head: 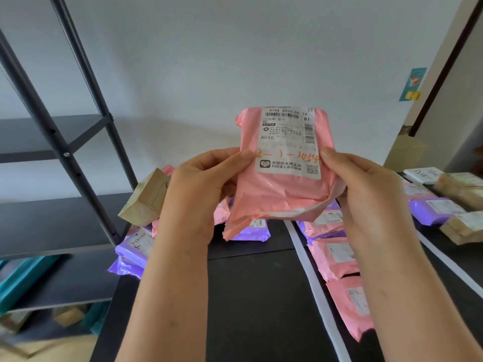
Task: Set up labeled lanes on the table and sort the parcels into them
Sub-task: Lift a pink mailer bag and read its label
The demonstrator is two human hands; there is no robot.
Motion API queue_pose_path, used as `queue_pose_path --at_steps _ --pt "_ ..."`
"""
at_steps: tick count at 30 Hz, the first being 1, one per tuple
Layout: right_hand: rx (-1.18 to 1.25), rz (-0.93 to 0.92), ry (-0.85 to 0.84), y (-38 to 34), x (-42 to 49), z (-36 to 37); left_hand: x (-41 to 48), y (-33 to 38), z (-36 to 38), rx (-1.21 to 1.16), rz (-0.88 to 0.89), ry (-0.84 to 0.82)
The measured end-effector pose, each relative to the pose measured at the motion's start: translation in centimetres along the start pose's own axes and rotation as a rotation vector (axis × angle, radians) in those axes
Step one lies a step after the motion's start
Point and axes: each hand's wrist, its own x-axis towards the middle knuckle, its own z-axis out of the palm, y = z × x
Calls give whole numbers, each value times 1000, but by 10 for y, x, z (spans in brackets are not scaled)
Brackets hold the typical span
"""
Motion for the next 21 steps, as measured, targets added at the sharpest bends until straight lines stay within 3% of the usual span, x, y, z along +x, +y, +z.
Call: queue_pose_path --at_steps 8,14,17,21 --pt "-91 23 6 10 3 5 5 -9 0 -38 3 54" --pt "-211 -53 161 16 1 12 12 -17 5 -89 63 240" --pt "-285 -136 123 17 -7 16 13 -19 9 -165 82 328" --pt "-354 -129 -60 20 -13 25 14 -21 14 -206 110 359"
